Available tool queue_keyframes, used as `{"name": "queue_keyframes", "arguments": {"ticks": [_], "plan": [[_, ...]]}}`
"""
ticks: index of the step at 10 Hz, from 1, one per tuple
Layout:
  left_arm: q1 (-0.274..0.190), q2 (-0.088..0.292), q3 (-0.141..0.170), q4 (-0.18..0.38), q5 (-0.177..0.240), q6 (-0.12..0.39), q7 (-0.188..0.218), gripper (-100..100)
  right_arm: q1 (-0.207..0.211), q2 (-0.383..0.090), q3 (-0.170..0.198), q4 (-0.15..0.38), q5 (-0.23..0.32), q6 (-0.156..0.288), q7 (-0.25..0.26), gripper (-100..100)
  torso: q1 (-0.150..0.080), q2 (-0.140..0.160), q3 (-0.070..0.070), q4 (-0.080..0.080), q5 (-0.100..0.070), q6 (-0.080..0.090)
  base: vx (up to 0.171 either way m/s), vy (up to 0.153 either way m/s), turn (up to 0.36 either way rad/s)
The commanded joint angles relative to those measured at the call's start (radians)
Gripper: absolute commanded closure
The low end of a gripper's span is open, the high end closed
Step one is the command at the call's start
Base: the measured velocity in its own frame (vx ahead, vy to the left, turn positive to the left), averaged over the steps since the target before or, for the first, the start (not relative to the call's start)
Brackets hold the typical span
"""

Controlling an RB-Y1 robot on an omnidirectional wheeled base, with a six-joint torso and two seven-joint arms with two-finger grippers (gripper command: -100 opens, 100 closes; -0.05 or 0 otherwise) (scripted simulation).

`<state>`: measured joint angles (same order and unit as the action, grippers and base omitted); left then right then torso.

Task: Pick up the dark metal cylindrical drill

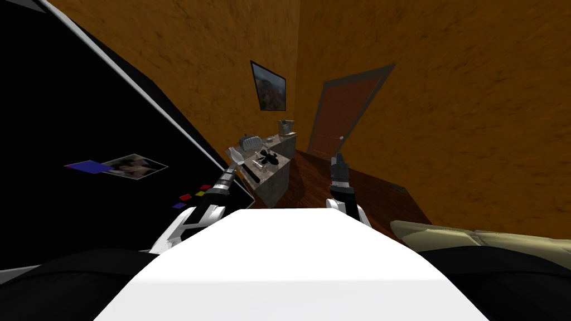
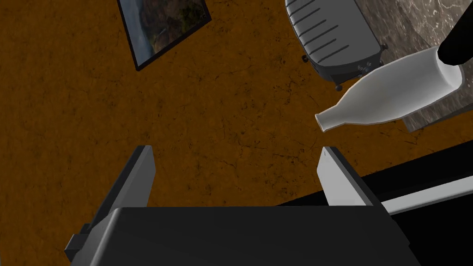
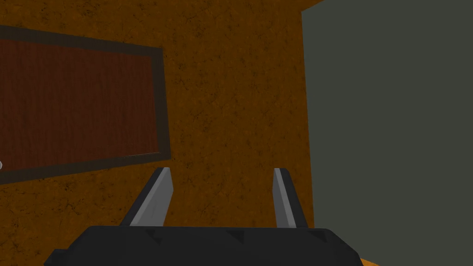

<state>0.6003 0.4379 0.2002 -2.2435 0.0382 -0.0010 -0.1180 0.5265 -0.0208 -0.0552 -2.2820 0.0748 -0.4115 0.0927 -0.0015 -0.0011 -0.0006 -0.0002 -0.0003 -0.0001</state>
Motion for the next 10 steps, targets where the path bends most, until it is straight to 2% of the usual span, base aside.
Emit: {"name": "queue_keyframes", "arguments": {"ticks": [1,2,3,4,5,6,7,8,9,10], "plan": [[-0.008,0.04,0.017,0.031,0.018,0.05,-0.009,-100,0.0,0.0,0.0,0.0,0.0,0.0,0.0,0,0.0,0.0,0.0,0.0,0.0,0.0,0.027,-0.037,-0.092],[-0.008,0.04,0.017,0.031,0.018,0.078,-0.009,-100,0.0,0.0,0.0,0.0,0.0,0.0,0.0,0,-0.001,-0.001,0.0,0.0,0.0,0.0,0.025,-0.028,-0.036],[-0.007,0.074,0.032,0.048,0.037,0.113,-0.017,-100,0.0,0.0,0.0,0.0,0.0,0.0,0.0,0,0.0,-0.001,0.0,0.0,0.0,0.0,0.027,-0.025,-0.094],[-0.007,0.074,0.032,0.048,0.037,0.149,-0.017,-100,0.0,0.0,0.0,0.0,0.0,0.0,0.0,0,0.0,-0.001,0.0,0.0,0.0,0.0,0.023,-0.022,-0.045],[-0.009,0.109,0.046,0.066,0.057,0.176,-0.025,-100,0.0,0.0,0.0,0.0,0.0,0.0,0.0,0,0.0,0.0,0.0,0.0,0.0,0.0,0.023,-0.031,-0.089],[-0.009,0.109,0.046,0.066,0.057,0.211,-0.025,-100,0.0,0.0,0.0,0.0,0.0,0.0,0.0,0,0.0,0.0,0.0,0.0,0.0,0.0,0.021,-0.022,-0.041],[-0.009,0.109,0.046,0.066,0.057,0.219,-0.025,-100,0.0,0.0,0.0,0.0,0.0,0.0,0.0,0,0.0,0.0,0.0,0.0,0.0,0.0,0.009,-0.006,0.014],[-0.012,0.144,0.057,0.084,0.08,0.256,-0.033,-100,0.0,0.0,0.0,0.0,0.0,0.0,0.0,0,0.001,0.0,0.0,0.0,0.0,0.0,0.016,-0.017,-0.094],[-0.012,0.144,0.057,0.084,0.08,0.286,-0.033,-100,0.0,0.0,0.0,0.0,0.0,0.0,0.0,0,0.001,0.0,0.0,0.0,0.0,0.0,0.02,-0.015,-0.052],[-0.017,0.179,0.067,0.104,0.104,0.318,-0.043,-100,0.0,0.0,0.0,0.0,0.0,0.0,0.0,0,0.001,0.0,0.0,0.0,0.0,0.0,0.027,-0.019,-0.106]]}}
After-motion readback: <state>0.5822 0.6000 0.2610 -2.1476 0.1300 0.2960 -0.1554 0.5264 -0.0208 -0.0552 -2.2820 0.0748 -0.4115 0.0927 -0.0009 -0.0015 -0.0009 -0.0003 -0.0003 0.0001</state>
